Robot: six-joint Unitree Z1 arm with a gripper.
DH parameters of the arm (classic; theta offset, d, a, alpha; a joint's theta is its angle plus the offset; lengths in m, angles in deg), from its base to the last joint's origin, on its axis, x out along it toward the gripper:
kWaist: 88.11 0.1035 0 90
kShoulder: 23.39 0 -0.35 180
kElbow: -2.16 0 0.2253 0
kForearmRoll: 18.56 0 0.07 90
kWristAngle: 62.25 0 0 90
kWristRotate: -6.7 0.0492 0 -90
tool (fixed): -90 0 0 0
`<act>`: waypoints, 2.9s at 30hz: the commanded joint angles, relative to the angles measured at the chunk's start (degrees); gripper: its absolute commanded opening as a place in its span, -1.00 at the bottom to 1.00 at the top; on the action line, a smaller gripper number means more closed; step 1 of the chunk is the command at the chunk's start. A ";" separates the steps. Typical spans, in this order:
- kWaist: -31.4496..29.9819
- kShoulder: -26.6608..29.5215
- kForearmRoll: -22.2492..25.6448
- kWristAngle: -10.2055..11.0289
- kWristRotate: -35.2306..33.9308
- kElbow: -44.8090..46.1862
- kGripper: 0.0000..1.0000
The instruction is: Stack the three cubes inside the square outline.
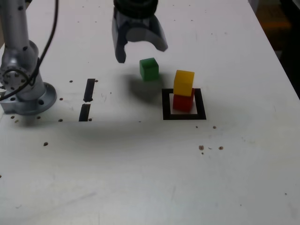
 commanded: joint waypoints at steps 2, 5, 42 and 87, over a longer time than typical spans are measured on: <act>0.12 -2.72 -0.53 -1.00 0.53 -0.15 0.93; 0.12 -4.85 -0.83 -1.70 0.95 -0.32 0.84; -2.32 3.34 7.11 0.39 -0.18 -6.28 -0.73; -18.23 -13.87 17.61 -2.94 -0.69 -32.57 -0.46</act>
